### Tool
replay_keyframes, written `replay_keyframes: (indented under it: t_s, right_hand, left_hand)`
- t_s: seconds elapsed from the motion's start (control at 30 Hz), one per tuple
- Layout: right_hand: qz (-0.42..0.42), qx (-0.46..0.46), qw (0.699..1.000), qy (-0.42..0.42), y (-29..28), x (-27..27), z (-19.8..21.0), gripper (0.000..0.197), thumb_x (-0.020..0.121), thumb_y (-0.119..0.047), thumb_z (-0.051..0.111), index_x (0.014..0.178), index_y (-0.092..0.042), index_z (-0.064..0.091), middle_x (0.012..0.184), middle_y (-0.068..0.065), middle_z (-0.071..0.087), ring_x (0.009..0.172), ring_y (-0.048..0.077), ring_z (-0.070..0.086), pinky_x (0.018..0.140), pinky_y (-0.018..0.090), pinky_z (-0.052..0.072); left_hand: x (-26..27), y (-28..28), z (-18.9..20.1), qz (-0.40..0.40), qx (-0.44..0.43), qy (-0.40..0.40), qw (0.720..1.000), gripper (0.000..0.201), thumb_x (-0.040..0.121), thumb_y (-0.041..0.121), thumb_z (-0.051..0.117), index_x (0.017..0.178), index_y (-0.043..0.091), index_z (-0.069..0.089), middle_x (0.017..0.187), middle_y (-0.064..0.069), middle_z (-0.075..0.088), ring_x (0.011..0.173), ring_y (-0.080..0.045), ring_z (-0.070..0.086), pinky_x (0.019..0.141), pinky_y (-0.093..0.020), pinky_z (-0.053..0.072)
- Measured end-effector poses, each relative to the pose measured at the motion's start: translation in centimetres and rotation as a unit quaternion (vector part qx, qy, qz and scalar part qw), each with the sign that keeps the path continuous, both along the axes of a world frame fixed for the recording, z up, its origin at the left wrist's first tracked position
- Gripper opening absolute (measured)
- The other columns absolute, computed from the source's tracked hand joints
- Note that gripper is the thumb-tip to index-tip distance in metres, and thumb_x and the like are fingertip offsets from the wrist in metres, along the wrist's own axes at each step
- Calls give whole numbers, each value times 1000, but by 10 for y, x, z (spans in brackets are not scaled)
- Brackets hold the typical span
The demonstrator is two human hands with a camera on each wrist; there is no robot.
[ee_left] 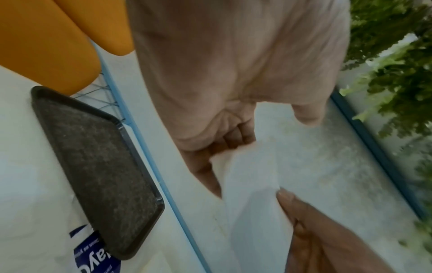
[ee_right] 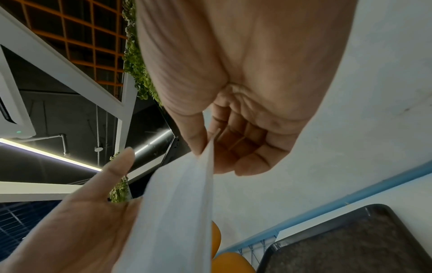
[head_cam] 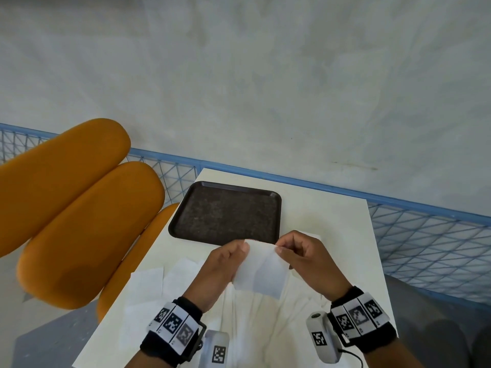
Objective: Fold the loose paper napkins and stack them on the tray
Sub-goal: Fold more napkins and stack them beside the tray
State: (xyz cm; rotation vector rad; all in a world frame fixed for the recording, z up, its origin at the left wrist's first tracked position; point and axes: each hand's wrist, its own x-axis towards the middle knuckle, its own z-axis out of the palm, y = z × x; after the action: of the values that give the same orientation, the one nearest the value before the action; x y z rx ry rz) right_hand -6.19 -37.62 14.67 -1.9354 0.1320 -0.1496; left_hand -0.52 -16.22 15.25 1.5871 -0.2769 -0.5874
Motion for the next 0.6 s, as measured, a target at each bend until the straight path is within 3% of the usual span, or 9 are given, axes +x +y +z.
replay_keyframes:
  t_s: [0.03, 0.1, 0.23, 0.3, 0.47, 0.53, 0.6]
  right_hand:
    - [1, 2, 1000, 1, -1, 1, -2, 7, 93, -20, 69, 87, -24, 70, 82, -1, 70, 79, 24, 65, 70, 37, 55]
    - [12, 8, 1000, 2, -2, 3, -5, 5, 92, -22, 69, 88, -23, 69, 83, -2, 70, 79, 21, 65, 72, 35, 54]
    - [47, 7, 999, 9, 1, 8, -7, 12, 92, -36, 68, 93, -24, 71, 90, -4, 72, 85, 14, 67, 77, 35, 54]
    - [46, -14, 999, 8, 2, 13, -10, 11, 93, -34, 68, 90, -24, 70, 87, -5, 71, 82, 12, 66, 75, 34, 54]
    - [39, -17, 999, 31, -17, 13, -19, 14, 95, -25, 67, 83, -17, 65, 76, -2, 69, 72, 10, 63, 68, 20, 48]
    - [4, 35, 998, 45, -28, 8, -28, 10, 94, -18, 66, 85, -18, 66, 80, -2, 71, 76, 12, 67, 70, 21, 48]
    - [-15, 69, 996, 59, -34, 3, -39, 2, 94, -21, 67, 95, -23, 68, 93, -6, 73, 88, 12, 69, 77, 25, 52]
  left_hand:
    - [1, -4, 1, 1, 22, -40, 999, 12, 101, 34, 53, 95, 35, 63, 84, 25, 69, 84, 7, 65, 69, -9, 53]
    - [3, -14, 0, 4, 69, -119, 991, 9, 98, 34, 61, 90, 39, 64, 82, 35, 65, 81, 13, 61, 62, -5, 50]
    - [9, -24, -11, 7, 107, -182, 977, 13, 97, 34, 64, 88, 43, 64, 89, 37, 63, 86, 12, 60, 65, -4, 49]
    - [11, -28, -13, 9, 106, -190, 976, 13, 97, 32, 64, 88, 42, 65, 88, 36, 64, 87, 12, 60, 66, -4, 48]
    - [21, -27, -20, 93, 110, -143, 979, 11, 97, 33, 64, 87, 36, 68, 87, 25, 68, 81, 7, 62, 63, -12, 53]
    - [26, -28, -20, 121, 77, -88, 986, 10, 97, 31, 64, 89, 31, 71, 86, 15, 71, 79, 0, 67, 64, -17, 56]
    - [28, -36, -21, 128, 47, -30, 990, 11, 97, 30, 64, 94, 25, 73, 88, 4, 75, 81, -12, 71, 69, -26, 59]
